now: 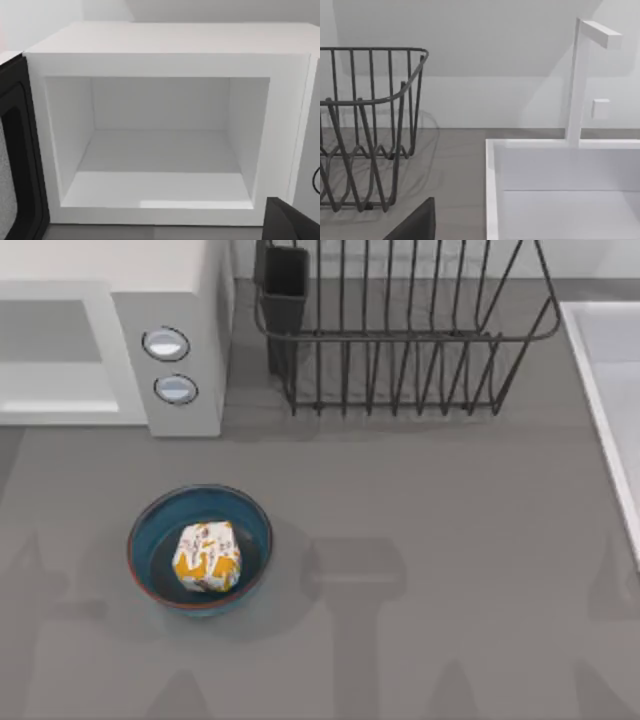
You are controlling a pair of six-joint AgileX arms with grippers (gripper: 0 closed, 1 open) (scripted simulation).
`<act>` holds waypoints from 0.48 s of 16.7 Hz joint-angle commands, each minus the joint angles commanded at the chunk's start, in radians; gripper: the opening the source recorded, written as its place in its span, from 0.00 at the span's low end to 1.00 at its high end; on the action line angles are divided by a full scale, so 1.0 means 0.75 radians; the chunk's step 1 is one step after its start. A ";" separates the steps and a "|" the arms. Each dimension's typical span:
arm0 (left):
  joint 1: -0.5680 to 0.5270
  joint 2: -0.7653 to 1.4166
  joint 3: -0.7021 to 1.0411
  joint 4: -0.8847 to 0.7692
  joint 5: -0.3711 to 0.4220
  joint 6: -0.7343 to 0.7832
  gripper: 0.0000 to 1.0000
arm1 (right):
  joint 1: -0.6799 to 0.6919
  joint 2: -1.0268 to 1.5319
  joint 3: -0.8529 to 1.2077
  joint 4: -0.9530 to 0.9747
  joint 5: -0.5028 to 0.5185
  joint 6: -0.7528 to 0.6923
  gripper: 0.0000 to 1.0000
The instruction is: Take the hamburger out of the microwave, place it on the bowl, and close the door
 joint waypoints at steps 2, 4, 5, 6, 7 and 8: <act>0.033 -0.001 0.006 -0.007 0.033 0.000 0.00 | 0.000 0.000 0.000 0.000 0.000 0.000 1.00; 0.033 -0.001 0.006 -0.007 0.033 0.000 0.00 | 0.000 0.000 0.000 0.000 0.000 0.000 1.00; 0.028 0.001 0.001 -0.005 0.028 0.001 0.00 | 0.000 0.000 0.000 0.000 0.000 0.000 1.00; 0.032 0.005 0.003 -0.001 0.032 0.001 0.00 | 0.000 0.000 0.000 0.000 0.000 0.000 1.00; 0.047 0.023 0.012 0.014 0.047 0.002 0.00 | 0.000 0.000 0.000 0.000 0.000 0.000 1.00; 0.069 0.056 0.024 0.039 0.069 0.002 0.00 | 0.000 0.000 0.000 0.000 0.000 0.000 1.00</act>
